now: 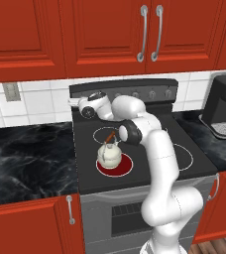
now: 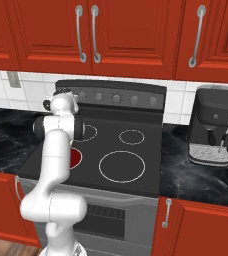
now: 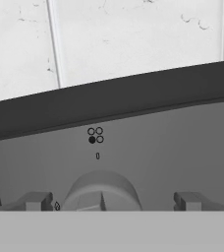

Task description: Lower the heat of the kettle.

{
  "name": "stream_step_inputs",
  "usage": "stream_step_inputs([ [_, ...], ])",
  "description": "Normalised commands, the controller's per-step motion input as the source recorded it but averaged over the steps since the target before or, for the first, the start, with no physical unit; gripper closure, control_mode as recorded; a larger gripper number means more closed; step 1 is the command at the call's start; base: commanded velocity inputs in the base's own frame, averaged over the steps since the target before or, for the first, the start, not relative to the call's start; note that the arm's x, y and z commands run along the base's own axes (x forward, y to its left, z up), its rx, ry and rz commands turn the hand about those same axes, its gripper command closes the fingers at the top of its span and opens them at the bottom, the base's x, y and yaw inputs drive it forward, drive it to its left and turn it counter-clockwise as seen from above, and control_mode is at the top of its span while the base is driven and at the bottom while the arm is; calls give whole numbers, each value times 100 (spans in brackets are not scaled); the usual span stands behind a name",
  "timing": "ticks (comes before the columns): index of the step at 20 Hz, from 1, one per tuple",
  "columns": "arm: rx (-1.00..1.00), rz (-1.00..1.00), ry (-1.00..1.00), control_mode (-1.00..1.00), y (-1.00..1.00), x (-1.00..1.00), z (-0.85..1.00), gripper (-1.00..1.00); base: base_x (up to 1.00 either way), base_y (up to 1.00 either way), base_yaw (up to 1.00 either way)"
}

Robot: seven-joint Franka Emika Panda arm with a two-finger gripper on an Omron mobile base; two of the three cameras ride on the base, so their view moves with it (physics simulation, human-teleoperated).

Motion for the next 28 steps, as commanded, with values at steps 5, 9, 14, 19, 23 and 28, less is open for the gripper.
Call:
stream_step_inputs([
  [5,0,0,0,-100,0,0,0,-100,0,0,0],
  [9,0,0,0,-100,0,0,0,-100,0,0,0],
  [14,0,0,0,-100,0,0,0,-100,0,0,0],
  [19,0,0,0,-100,0,0,0,100,0,0,0],
  [23,0,0,0,-100,0,0,0,100,0,0,0],
  [28,0,0,0,-100,0,0,0,100,0,0,0],
])
